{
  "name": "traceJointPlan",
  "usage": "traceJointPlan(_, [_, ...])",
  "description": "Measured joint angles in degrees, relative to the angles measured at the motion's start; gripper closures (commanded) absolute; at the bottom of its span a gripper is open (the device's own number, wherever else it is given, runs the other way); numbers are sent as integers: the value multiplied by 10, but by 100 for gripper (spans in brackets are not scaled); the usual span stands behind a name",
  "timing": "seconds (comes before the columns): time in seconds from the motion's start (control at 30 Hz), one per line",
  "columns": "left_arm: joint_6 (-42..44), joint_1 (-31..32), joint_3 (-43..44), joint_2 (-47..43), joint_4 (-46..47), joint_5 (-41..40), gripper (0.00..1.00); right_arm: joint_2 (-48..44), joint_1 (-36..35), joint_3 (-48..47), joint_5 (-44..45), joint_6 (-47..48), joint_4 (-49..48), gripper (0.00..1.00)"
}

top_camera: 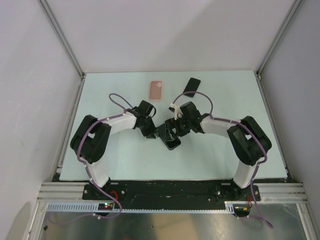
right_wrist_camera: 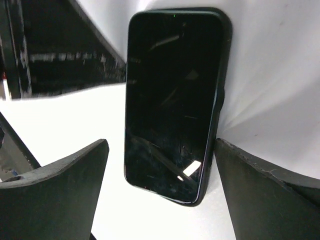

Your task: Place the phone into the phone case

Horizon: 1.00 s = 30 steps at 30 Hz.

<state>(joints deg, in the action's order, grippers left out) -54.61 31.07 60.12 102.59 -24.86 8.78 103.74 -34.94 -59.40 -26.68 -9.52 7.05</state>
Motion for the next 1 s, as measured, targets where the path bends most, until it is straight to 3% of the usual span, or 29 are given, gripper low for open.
traceJointPlan(0.43, [1,-21,-2,-3,9,-7,74,-25,-66,25,152,-81,-13,12])
traceJointPlan(0.63, [1,-21,-10,-28,13,-9,74,-23,-86,18,203,-85,-4,18])
traceJointPlan(0.77, [1,-21,-12,-35,16,-10,74,-19,-93,13,227,-86,3,21])
traceJointPlan(1.0, [1,-21,-14,-37,16,-10,74,-14,-98,5,238,-90,11,17])
